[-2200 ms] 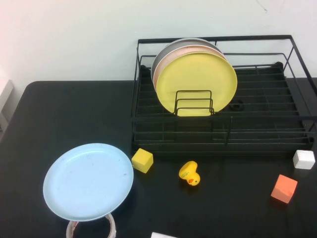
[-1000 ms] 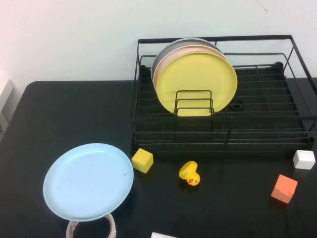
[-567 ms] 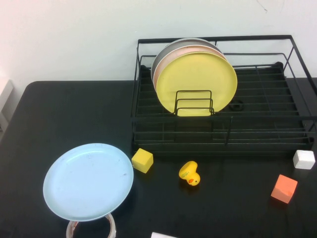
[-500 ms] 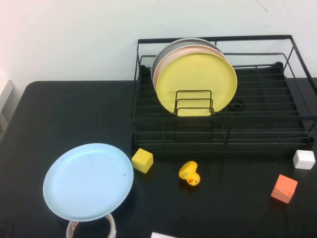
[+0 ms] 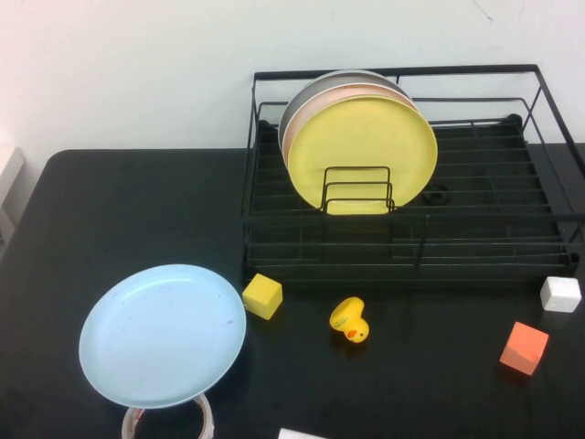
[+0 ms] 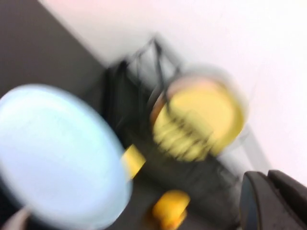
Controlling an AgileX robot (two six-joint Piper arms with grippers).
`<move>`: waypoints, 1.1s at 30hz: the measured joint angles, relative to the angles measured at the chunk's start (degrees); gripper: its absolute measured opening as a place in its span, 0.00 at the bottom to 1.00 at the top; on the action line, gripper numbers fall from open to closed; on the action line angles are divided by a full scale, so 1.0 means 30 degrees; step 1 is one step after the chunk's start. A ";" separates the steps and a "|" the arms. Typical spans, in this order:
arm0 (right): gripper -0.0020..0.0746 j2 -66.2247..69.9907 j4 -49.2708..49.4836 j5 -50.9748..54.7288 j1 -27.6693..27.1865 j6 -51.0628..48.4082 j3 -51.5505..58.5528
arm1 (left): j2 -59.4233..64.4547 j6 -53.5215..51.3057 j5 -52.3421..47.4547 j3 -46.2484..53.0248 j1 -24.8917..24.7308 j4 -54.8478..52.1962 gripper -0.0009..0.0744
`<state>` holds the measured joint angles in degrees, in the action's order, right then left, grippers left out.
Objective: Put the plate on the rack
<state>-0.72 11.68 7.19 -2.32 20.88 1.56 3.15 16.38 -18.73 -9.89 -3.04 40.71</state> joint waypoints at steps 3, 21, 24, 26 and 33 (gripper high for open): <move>0.04 0.0000 0.0724 -0.0566 0.0000 0.0075 0.0000 | 0.2269 -0.0287 -0.3912 -0.2617 0.0000 -0.2904 0.01; 0.04 0.0000 0.3331 -0.1337 0.0000 0.1730 0.0000 | 1.8602 -0.2860 -1.2205 -1.2695 0.0000 -1.1756 0.08; 0.04 0.0000 0.3555 -0.0552 0.0000 0.1617 0.0000 | 2.1005 -0.2981 -1.1031 -1.3081 0.0000 -1.1833 0.22; 0.04 0.0000 0.3555 0.0167 0.0000 0.1503 0.0000 | 2.2430 -0.2477 -1.0517 -1.3260 0.0000 -1.1833 0.38; 0.04 0.0000 0.3555 0.1942 0.0000 0.0778 0.0000 | 2.6810 -0.1445 -0.8956 -1.3627 0.0000 -1.1343 0.68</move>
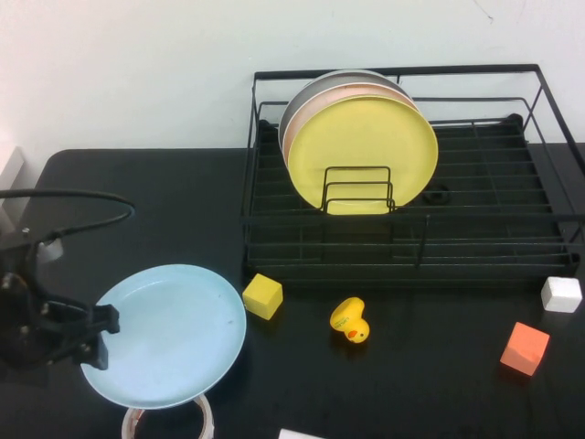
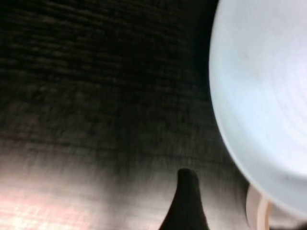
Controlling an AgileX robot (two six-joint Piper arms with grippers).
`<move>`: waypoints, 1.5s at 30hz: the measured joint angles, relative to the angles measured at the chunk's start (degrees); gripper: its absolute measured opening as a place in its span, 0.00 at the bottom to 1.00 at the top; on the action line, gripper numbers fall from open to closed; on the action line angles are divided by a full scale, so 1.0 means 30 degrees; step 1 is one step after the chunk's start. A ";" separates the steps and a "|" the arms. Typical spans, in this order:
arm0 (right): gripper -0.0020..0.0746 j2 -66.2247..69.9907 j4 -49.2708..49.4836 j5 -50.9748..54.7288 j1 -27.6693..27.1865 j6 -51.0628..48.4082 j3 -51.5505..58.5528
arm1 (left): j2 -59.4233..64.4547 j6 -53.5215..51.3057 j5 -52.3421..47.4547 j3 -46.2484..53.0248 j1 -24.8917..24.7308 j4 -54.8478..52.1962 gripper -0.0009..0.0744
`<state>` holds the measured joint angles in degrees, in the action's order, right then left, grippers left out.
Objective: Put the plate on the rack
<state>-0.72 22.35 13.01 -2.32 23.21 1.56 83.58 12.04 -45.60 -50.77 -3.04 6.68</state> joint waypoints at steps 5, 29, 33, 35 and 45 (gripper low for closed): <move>0.04 0.0000 0.0000 0.0038 0.0000 -0.0073 0.0000 | 0.1876 0.0037 0.1325 -0.0017 0.0365 0.0859 0.66; 0.04 0.0000 -0.0751 0.0112 0.0000 -0.0119 0.0000 | 0.5355 -0.4573 0.4286 -0.0206 0.1520 0.7708 0.46; 0.04 0.0000 -0.0798 0.0112 0.0000 -0.0119 0.0000 | 0.5355 -0.5143 0.4543 -0.0236 0.1520 0.7746 0.14; 0.04 0.0000 -0.0798 0.0112 0.0000 -0.0119 0.0000 | 0.5355 -0.5393 0.4571 -0.0236 0.1520 0.7746 0.08; 0.04 0.0000 -0.0612 0.0007 0.0000 -0.0083 0.0000 | 0.1347 -0.7612 0.4487 -0.0200 0.1520 0.9375 0.04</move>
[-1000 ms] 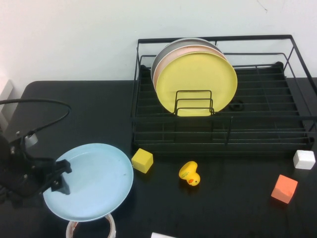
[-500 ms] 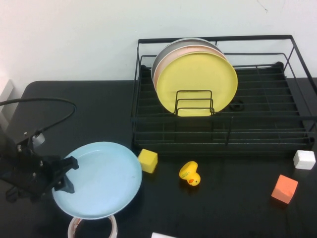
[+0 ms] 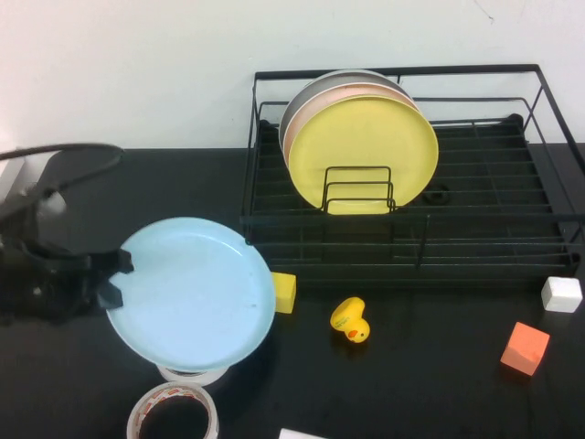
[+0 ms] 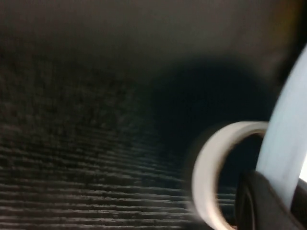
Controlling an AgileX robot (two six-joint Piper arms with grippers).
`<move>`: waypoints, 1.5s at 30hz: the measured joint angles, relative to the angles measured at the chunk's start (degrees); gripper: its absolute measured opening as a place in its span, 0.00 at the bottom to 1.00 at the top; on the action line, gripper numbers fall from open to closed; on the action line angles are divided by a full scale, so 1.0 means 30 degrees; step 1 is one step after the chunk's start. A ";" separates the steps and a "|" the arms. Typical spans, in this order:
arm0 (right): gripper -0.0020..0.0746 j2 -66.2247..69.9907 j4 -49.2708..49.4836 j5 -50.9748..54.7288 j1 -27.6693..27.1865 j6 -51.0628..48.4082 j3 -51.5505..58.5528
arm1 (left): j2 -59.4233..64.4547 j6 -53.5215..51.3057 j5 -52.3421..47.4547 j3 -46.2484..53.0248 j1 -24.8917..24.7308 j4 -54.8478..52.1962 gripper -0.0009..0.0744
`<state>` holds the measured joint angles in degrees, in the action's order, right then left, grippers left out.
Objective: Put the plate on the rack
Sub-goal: Pick up the plate from the table, then hand over the plate
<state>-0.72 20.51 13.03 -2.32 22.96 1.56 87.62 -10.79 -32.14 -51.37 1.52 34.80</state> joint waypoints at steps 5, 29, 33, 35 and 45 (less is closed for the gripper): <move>0.04 0.0000 0.0035 0.0688 0.0000 0.0000 0.0000 | -0.2992 -0.0621 -0.0717 0.0158 0.0000 -0.0230 0.05; 0.36 0.3593 1.4020 0.8961 0.0000 -1.4956 -0.4949 | -1.3547 -0.7533 -0.4921 0.3296 -0.1092 0.6559 0.02; 0.58 0.6358 1.5470 1.0319 0.0000 -1.8442 -0.6543 | -1.3547 -0.8746 -0.4874 0.4253 -0.1963 0.7826 0.02; 0.65 0.7734 1.6033 1.1032 0.0000 -2.0085 -0.7346 | -1.3547 -0.9308 -0.4787 0.4486 -0.2258 0.8414 0.02; 0.69 1.3068 2.0529 1.4090 0.0000 -2.7381 -1.0245 | -1.3547 -1.2072 -0.4380 0.4573 -0.2685 1.2045 0.02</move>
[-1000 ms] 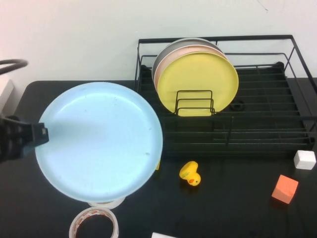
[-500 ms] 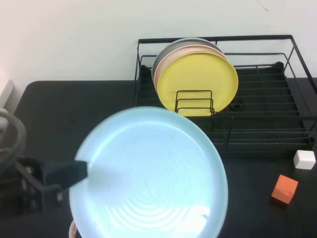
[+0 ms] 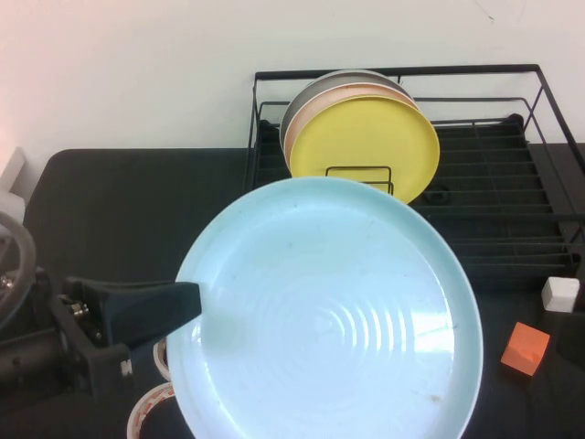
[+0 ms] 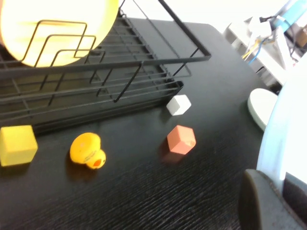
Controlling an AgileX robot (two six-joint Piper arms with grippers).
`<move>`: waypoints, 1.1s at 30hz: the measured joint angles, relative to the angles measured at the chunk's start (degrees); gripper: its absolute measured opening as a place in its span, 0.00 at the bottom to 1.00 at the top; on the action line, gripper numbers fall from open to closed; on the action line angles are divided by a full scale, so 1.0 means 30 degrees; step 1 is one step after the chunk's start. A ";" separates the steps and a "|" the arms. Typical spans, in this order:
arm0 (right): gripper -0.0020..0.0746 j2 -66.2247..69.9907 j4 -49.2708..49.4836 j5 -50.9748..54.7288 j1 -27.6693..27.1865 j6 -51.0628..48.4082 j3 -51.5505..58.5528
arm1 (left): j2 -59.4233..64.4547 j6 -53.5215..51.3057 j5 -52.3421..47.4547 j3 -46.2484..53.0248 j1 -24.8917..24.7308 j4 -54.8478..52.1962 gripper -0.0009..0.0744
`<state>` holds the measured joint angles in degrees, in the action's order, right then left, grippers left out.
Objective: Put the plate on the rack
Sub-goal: Hand over the plate
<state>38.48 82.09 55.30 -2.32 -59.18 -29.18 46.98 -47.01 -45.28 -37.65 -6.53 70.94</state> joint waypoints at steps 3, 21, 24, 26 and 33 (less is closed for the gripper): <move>0.69 0.1269 0.0201 0.1050 0.0000 -0.0964 -0.1005 | 0.0000 -0.0273 -0.0003 0.0000 0.0000 0.0314 0.02; 0.69 0.5645 0.0043 0.2230 0.2925 -0.2545 -0.4630 | 0.0000 -0.1213 -0.0003 0.0000 0.0000 0.0446 0.02; 0.69 0.6328 0.0043 0.2043 0.3820 -0.2731 -0.4667 | 0.0000 -0.1231 -0.0003 0.0000 0.0000 0.0446 0.02; 0.69 0.6779 0.0043 0.1998 0.4302 -0.2889 -0.4667 | 0.0000 -0.1261 -0.0045 0.0000 0.0000 0.0476 0.02; 0.69 0.8300 0.0532 0.1844 0.5779 -0.3832 -0.5022 | 0.0000 -0.1331 -0.0226 0.0000 0.0000 0.0609 0.02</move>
<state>63.39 83.69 60.83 15.02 -70.68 -44.24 46.98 -51.00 -45.96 -37.65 -6.53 72.76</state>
